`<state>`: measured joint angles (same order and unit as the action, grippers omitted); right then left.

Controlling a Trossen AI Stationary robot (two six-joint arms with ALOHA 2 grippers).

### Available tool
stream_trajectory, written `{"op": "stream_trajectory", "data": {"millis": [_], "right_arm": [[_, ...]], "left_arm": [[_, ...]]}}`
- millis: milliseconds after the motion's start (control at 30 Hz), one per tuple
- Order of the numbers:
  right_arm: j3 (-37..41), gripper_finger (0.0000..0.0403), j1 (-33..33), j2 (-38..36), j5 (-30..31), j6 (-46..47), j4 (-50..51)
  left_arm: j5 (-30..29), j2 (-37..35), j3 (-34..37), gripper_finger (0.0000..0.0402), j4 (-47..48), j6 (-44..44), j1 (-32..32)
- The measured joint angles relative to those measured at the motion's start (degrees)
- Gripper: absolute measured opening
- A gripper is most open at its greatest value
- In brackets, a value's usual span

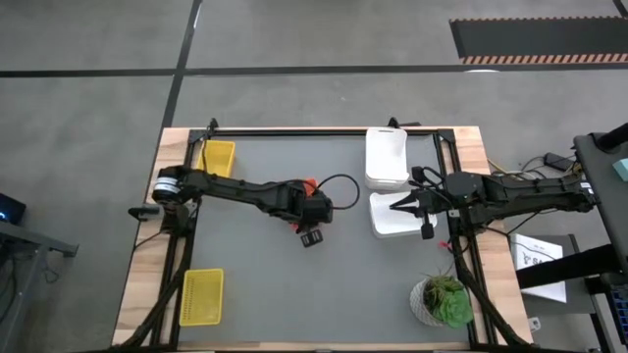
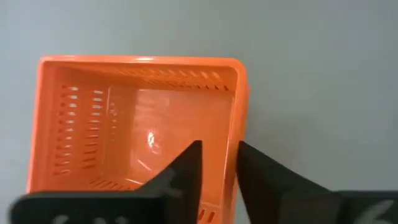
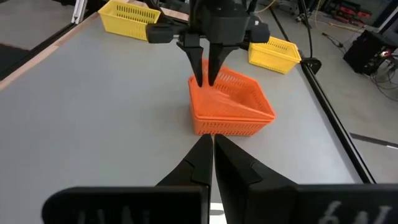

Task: Stack baskets by color
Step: Stack the left orange bin on top of the right orange bin, then stack the bottom white bin on top of the top white bin

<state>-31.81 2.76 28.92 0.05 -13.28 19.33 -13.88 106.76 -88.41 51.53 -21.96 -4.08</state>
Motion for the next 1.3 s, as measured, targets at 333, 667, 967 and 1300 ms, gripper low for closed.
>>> {"op": "stream_trajectory", "data": {"millis": [333, 667, 967, 1300], "right_arm": [[0.00, 0.0009, -0.02, 0.00, -0.02, 0.33, 0.35], [0.10, 0.0009, 0.00, 0.07, -0.03, 0.18, 1.03], [0.37, 0.0009, 0.00, 0.11, -0.04, 0.70, 0.98], [0.39, 0.0009, -0.02, 0.13, -0.03, 2.02, -0.02]], "left_arm": [[-0.62, -2.65, -1.89, 0.0164, 0.10, 1.02, 0.00], [-1.49, -7.87, 5.16, 0.0166, -18.55, 11.01, -5.77], [-1.49, -8.68, 12.88, 0.0166, -34.44, 13.43, -7.82], [-5.07, -9.29, 17.94, 0.0166, -35.00, 13.40, -6.77]]}}
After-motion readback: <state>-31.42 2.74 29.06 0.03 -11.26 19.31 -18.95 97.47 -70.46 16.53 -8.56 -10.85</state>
